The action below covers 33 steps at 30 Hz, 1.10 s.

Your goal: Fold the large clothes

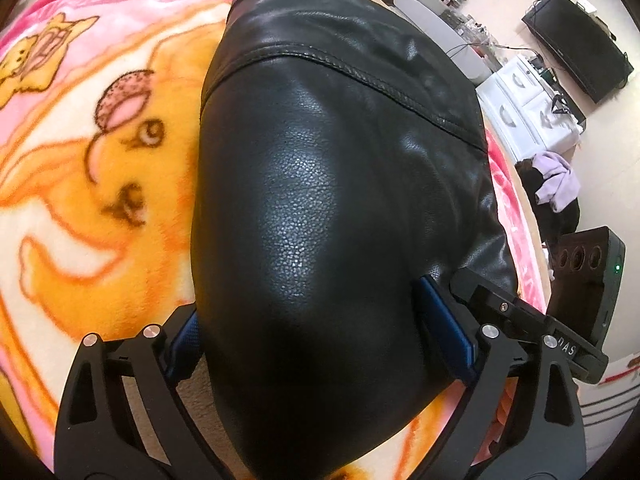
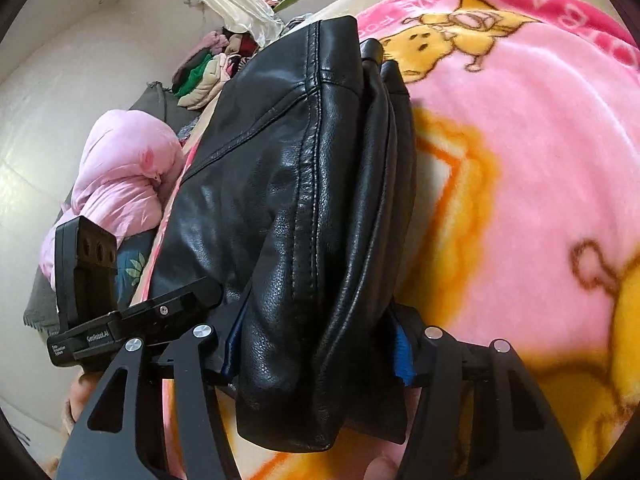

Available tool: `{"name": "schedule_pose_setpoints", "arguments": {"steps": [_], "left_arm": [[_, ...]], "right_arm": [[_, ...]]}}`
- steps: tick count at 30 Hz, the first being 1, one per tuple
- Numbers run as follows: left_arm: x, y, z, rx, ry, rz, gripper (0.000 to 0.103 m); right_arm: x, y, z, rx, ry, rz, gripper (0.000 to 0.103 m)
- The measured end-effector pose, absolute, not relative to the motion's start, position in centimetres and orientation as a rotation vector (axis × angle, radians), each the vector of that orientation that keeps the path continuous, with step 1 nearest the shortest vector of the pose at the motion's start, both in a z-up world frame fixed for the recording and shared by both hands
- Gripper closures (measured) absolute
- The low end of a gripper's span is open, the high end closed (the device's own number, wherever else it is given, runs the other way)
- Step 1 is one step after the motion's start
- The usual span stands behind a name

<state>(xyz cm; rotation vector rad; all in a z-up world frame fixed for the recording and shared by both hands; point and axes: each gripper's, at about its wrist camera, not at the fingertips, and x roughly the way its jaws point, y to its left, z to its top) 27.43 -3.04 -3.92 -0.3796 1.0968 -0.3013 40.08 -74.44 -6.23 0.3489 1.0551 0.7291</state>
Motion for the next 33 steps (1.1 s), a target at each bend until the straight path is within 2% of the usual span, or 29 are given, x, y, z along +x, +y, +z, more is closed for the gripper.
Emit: {"name": "schedule_pose_setpoints", "arguments": {"steps": [3, 5, 13, 25, 33], "left_arm": [[27.4, -3.0, -3.9, -0.384, 1.1, -0.301, 0.015], [27.4, -3.0, -3.8, -0.39, 1.097, -0.305, 0.015], [27.2, -2.8, -3.7, -0.396, 1.099, -0.299, 0.013], [26.7, -1.2, -3.0, -0.447, 1.116, -0.29, 0.012], [23.4, -0.1, 1.7, -0.319, 0.981, -0.236, 0.01]], "right_arm": [[40.0, -74.4, -6.1, 0.335, 1.055, 0.713, 0.04], [39.8, -74.5, -6.1, 0.337, 1.057, 0.704, 0.031], [38.3, -74.0, -5.4, 0.28, 1.031, 0.656, 0.02], [37.0, -75.6, -4.5, 0.318, 0.987, 0.664, 0.018], [34.3, -77.6, -1.2, 0.322, 0.815, 0.634, 0.01]]}}
